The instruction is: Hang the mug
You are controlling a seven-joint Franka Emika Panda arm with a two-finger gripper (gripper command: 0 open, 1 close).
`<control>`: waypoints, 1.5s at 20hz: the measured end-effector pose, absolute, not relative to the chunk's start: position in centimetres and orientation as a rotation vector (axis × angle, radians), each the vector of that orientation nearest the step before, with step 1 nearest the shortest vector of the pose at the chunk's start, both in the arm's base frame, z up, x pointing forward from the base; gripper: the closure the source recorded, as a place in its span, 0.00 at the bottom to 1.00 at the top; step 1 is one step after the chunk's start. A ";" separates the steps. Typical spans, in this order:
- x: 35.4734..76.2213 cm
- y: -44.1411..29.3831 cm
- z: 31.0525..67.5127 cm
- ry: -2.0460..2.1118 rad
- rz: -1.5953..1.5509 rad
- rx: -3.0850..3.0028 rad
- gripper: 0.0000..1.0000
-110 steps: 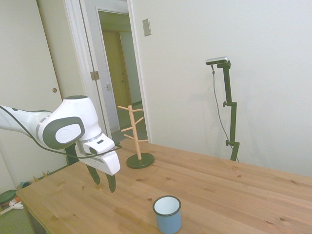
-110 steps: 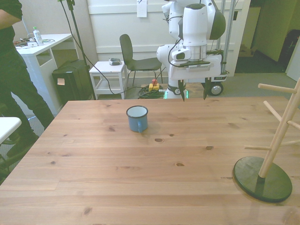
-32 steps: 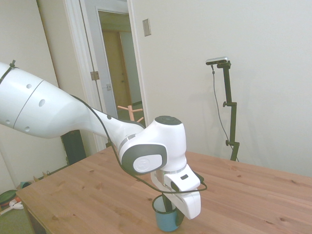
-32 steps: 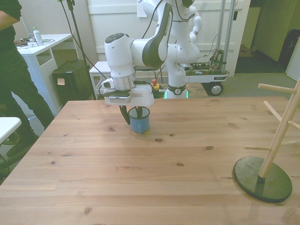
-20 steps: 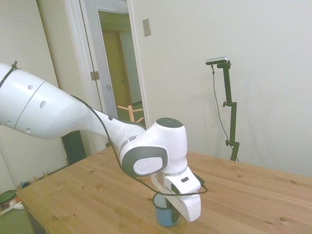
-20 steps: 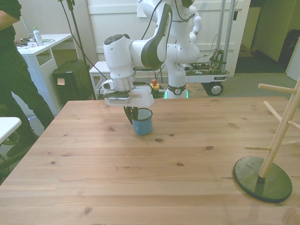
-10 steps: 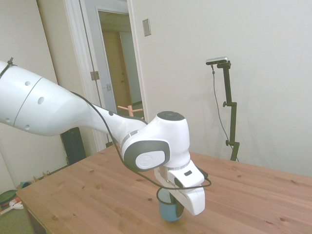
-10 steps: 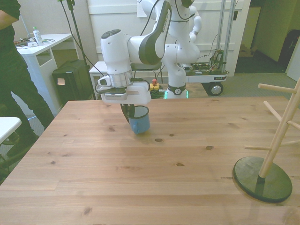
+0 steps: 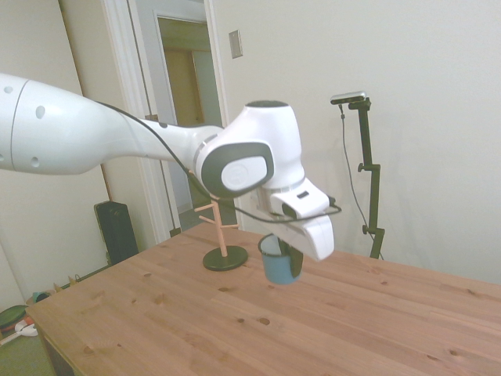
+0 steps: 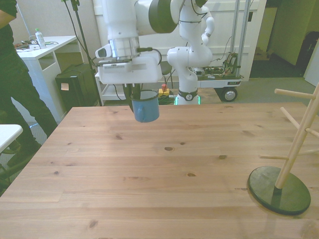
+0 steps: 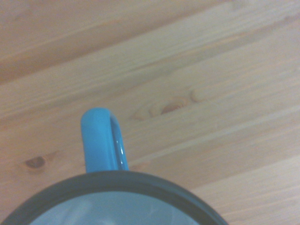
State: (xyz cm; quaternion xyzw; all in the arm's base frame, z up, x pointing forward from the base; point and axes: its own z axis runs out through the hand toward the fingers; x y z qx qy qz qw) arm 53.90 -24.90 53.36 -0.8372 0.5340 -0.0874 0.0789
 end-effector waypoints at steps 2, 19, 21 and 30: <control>54.9 -24.1 55.0 1.583 -0.283 -2.514 1.00; 59.7 -9.9 61.4 1.449 -0.416 -2.602 1.00; 59.4 -9.1 61.9 1.452 -0.428 -2.602 1.00; 55.3 -8.9 61.0 1.477 -0.440 -2.597 1.00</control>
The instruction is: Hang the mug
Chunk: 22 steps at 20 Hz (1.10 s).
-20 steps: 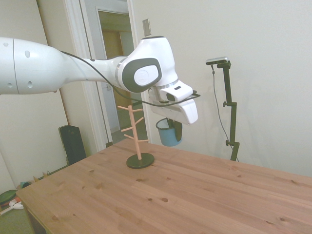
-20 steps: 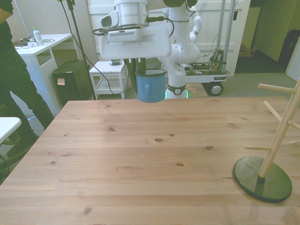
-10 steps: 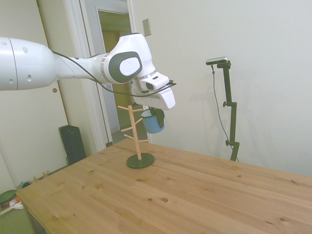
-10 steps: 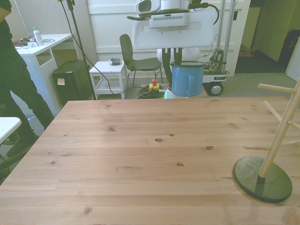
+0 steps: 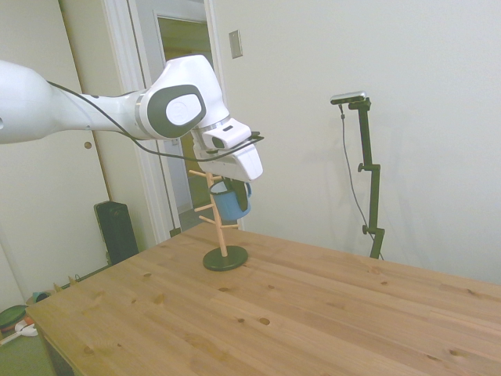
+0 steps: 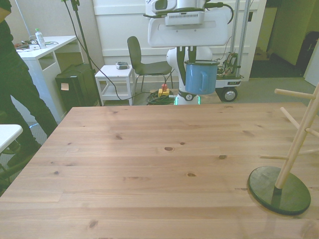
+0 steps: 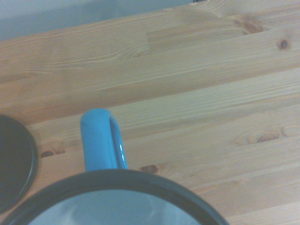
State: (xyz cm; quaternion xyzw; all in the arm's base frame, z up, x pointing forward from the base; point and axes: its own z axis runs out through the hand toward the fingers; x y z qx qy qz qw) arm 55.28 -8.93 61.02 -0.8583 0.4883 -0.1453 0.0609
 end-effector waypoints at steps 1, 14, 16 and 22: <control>55.3 -8.9 61.1 1.475 -0.443 -2.596 1.00; 57.0 -8.8 64.3 1.485 -0.505 -2.574 1.00; 57.4 -7.4 64.7 1.478 -0.515 -2.588 1.00; 59.2 -3.0 65.6 1.463 -0.527 -2.611 1.00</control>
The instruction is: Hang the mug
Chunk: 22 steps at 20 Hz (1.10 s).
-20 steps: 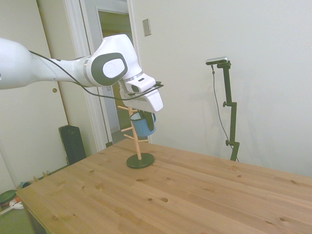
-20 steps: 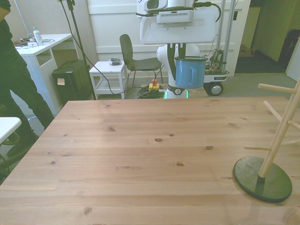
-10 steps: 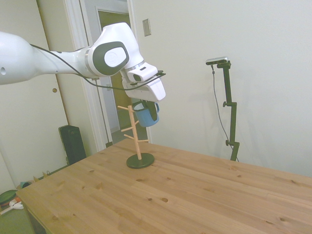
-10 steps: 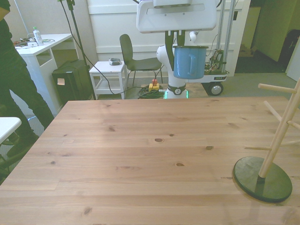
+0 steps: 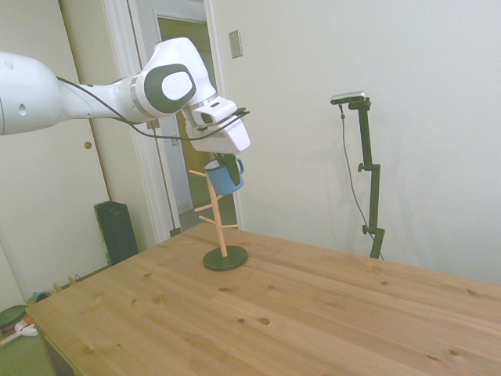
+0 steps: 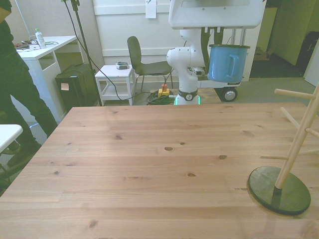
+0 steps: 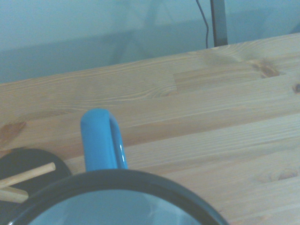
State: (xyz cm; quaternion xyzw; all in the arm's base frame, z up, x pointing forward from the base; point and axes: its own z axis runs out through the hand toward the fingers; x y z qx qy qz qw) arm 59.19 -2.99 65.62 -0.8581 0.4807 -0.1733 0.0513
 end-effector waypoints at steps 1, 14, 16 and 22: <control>59.4 -2.9 65.5 1.462 -0.523 -2.615 1.00; 60.1 0.8 64.0 1.429 -0.534 -2.692 1.00; 60.1 1.5 63.7 1.427 -0.534 -2.700 1.00; 60.3 2.0 63.7 1.434 -0.540 -2.693 1.00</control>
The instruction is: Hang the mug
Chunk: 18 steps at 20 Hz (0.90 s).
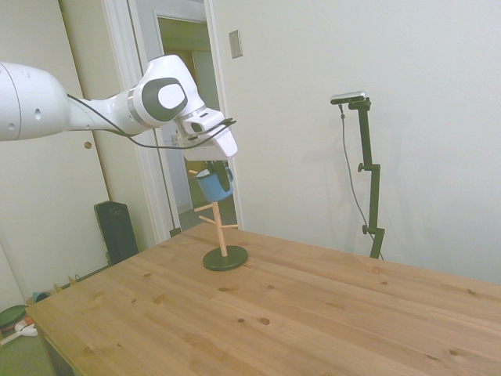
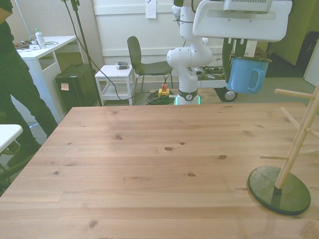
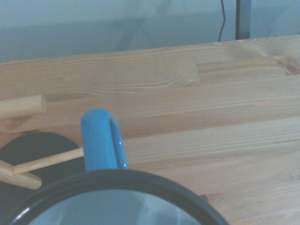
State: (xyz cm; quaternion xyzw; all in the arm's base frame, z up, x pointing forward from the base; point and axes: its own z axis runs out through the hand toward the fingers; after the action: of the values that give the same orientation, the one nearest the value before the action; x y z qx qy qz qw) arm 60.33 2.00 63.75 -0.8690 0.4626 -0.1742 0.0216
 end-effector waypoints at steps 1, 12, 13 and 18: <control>60.4 2.0 63.9 1.435 -0.542 -2.691 1.00; 62.3 3.7 62.6 1.443 -0.525 -2.734 1.00; 62.2 3.9 62.7 1.441 -0.527 -2.734 1.00; 62.2 4.2 63.0 1.440 -0.537 -2.732 1.00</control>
State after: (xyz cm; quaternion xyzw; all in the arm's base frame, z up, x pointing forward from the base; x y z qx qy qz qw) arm 62.21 4.21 63.01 -0.8715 0.4594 -0.1713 0.0036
